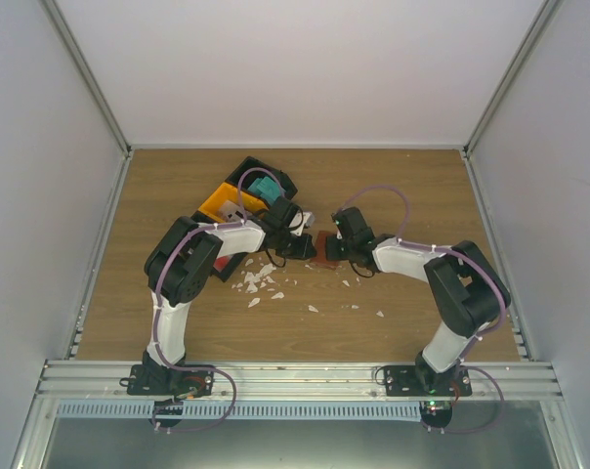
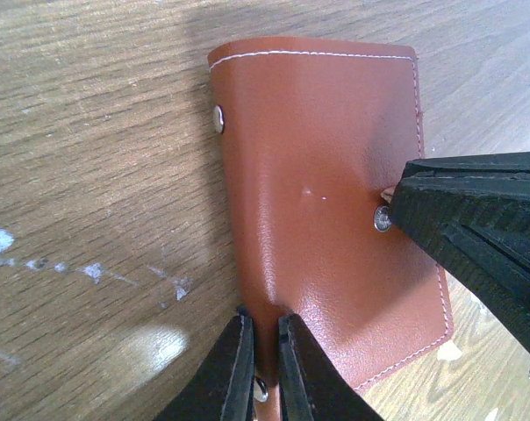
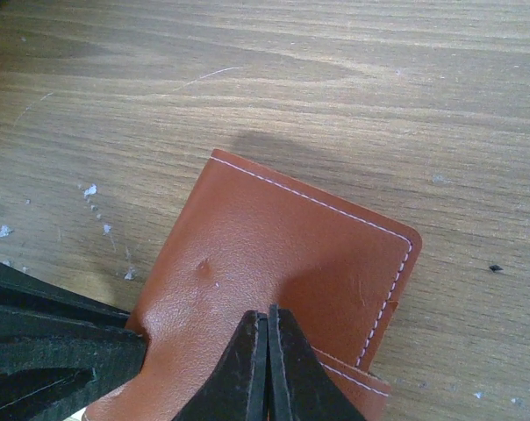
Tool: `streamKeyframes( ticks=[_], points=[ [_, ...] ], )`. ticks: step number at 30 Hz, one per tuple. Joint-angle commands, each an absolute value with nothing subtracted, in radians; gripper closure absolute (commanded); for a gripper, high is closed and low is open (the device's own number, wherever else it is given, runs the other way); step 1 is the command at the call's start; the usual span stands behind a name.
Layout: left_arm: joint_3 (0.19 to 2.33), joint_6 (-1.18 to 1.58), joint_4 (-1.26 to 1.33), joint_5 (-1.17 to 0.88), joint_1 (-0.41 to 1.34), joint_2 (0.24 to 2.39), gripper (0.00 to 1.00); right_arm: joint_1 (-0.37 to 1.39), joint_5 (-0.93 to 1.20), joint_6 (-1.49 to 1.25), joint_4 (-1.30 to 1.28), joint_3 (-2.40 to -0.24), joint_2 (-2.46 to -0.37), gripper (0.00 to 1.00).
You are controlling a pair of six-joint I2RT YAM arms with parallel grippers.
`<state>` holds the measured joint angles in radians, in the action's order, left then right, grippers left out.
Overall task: Put the credit cards into the card holder
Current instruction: Close the card holder at the center of the board.
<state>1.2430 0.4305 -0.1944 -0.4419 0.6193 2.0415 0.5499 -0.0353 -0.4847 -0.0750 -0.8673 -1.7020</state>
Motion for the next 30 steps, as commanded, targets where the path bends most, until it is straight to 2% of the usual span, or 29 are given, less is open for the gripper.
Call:
streamKeyframes(
  ticks=[1,30],
  points=[
    [1.221,0.423,-0.315,-0.425,0.635,2.113,0.90,0.563,-0.004,-0.474,-0.057,-0.841,-1.735,1.00],
    [1.223,0.423,-0.315,-0.423,0.635,2.124,0.90,0.572,0.023,-0.518,-0.092,-0.783,-1.651,1.00]
  ],
)
